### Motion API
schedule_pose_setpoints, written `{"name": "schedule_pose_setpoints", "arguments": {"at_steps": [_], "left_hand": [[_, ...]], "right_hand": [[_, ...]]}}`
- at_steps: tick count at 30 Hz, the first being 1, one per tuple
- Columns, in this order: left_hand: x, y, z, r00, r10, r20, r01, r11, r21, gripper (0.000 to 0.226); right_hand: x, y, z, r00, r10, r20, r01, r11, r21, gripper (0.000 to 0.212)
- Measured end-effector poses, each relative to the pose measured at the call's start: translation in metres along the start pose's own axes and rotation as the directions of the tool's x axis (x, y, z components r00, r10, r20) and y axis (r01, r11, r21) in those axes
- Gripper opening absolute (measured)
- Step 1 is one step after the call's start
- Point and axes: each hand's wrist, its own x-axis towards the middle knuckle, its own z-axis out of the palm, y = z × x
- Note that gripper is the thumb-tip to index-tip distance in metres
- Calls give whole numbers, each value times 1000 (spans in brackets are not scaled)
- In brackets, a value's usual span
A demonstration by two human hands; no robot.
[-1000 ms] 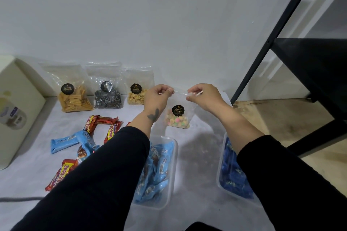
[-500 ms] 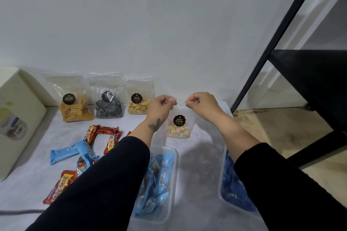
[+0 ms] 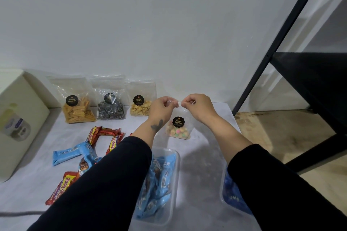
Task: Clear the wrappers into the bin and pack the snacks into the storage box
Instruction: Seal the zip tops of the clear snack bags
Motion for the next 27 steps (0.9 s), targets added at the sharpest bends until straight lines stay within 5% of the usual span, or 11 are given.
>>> {"name": "schedule_pose_setpoints", "arguments": {"at_steps": [12,17,27], "left_hand": [[0,0,3,998,-25,50,27,998,-54,9],[3,-1,1,1000,-26,8,26,999,-21,8],[3,1,0,999,-31,-5,31,999,19,18]], "right_hand": [[3,-3,0,998,44,37,-36,980,-197,16],[3,-1,-1,1000,6,30,-4,998,-57,10],[2,6,-8,999,40,4,-40,996,-74,8]]}}
